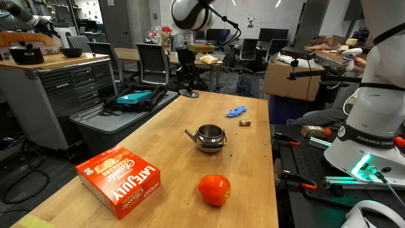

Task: Cover the teapot with the silver lid on the table

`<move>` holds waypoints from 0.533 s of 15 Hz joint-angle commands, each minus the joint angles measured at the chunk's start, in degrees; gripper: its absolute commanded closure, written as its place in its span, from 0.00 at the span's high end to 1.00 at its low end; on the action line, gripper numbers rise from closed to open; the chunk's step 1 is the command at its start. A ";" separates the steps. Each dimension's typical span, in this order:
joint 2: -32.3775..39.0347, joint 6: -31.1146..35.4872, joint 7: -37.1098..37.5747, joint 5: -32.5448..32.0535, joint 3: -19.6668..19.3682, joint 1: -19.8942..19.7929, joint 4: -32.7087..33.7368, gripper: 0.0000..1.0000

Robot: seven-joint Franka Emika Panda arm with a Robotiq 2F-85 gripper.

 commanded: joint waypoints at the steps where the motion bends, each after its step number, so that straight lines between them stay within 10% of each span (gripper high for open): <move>1: -0.66 0.47 -0.22 0.16 -0.44 0.48 -0.67 0.07; 8: -6.69 8.96 0.24 -3.75 -0.93 2.84 -9.93 0.07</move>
